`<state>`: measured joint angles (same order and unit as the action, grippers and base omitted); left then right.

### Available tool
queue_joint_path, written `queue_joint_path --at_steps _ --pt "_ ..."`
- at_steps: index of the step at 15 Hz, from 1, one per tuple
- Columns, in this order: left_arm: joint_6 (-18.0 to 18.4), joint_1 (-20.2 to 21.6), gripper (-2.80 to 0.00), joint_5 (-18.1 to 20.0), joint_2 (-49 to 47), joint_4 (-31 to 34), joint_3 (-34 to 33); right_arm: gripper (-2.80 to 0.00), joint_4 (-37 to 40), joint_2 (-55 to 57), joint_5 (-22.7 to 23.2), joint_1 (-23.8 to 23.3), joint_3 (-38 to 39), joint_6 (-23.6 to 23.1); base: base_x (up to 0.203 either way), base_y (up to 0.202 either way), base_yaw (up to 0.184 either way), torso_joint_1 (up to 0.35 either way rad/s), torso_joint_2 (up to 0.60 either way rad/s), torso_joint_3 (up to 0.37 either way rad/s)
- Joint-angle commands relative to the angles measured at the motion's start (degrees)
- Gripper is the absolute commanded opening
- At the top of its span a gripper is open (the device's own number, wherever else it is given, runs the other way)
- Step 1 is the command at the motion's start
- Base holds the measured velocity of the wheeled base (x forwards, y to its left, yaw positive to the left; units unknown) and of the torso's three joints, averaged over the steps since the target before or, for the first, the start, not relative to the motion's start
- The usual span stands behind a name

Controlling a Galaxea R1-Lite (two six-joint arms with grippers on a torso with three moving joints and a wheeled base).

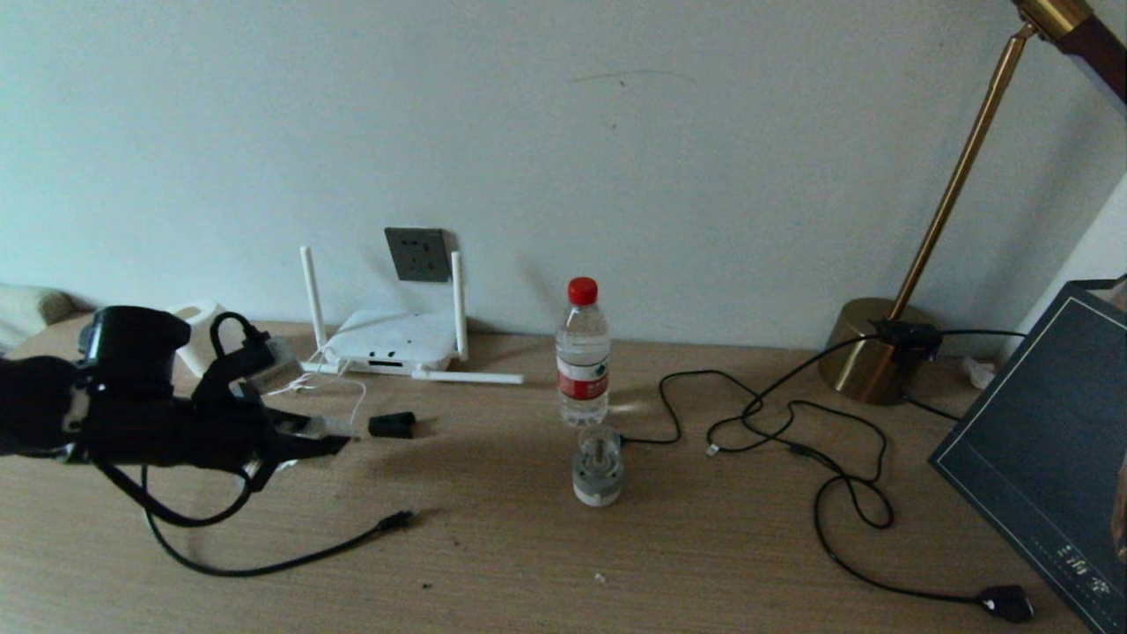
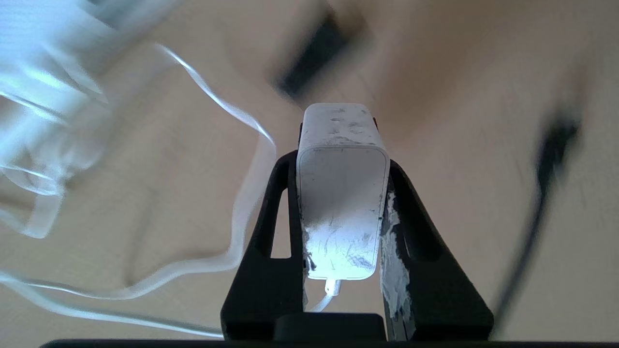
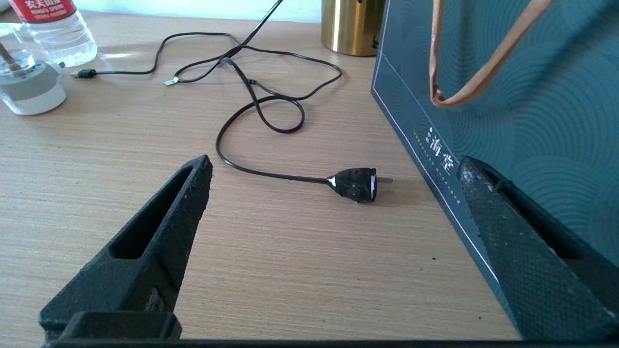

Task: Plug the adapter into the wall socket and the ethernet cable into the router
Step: Plug plug into socket

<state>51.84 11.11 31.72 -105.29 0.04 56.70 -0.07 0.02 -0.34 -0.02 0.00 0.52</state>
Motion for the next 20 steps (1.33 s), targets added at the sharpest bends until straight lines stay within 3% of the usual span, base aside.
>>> queue_joint_path --at_steps 1,2,4,8,9,11,16,20 --pt "-6.8 -0.4 -2.80 0.6 0.8 -6.1 -1.0 0.00 0.0 0.0 0.0 0.0 0.0 0.0 0.000 0.000 0.000 0.000 0.00 0.000" --pt "-13.1 -0.9 -2.80 0.6 1.2 -12.2 -2.4 0.00 0.0 0.0 0.0 -0.1 0.0 0.0 0.000 0.000 0.000 0.000 0.00 0.000" --pt "-22.5 -2.0 -2.80 -1.8 0.0 -28.2 -5.6 0.00 0.0 0.0 0.0 0.0 0.0 0.0 0.000 0.000 0.000 0.000 0.00 0.000" --pt "-34.8 -4.4 -2.80 -11.7 -14.2 -65.3 -10.4 0.00 0.0 0.0 0.0 0.0 0.0 0.0 0.000 0.000 0.000 0.000 0.00 0.000" --pt "-37.7 -5.5 -2.80 -14.7 -17.6 -71.3 -10.4 0.00 0.0 0.0 0.0 0.0 0.0 0.0 0.000 0.000 0.000 0.000 0.00 0.000" --pt "-43.2 -10.3 -2.80 -20.6 -21.8 -75.8 -6.8 0.00 0.0 0.0 0.0 -0.1 0.0 0.0 0.000 0.000 0.000 0.000 0.00 0.000" --pt "-46.9 -17.7 -2.80 -29.3 -29.5 -78.6 9.2 0.00 0.0 0.0 0.0 0.0 0.0 0.0 0.000 0.000 0.000 0.000 0.00 0.000" --pt "-47.2 -18.9 -2.80 -29.8 -29.8 -79.6 11.0 0.00 0.0 0.0 0.0 0.0 0.0 0.0 0.000 0.000 0.000 0.000 0.00 0.000"
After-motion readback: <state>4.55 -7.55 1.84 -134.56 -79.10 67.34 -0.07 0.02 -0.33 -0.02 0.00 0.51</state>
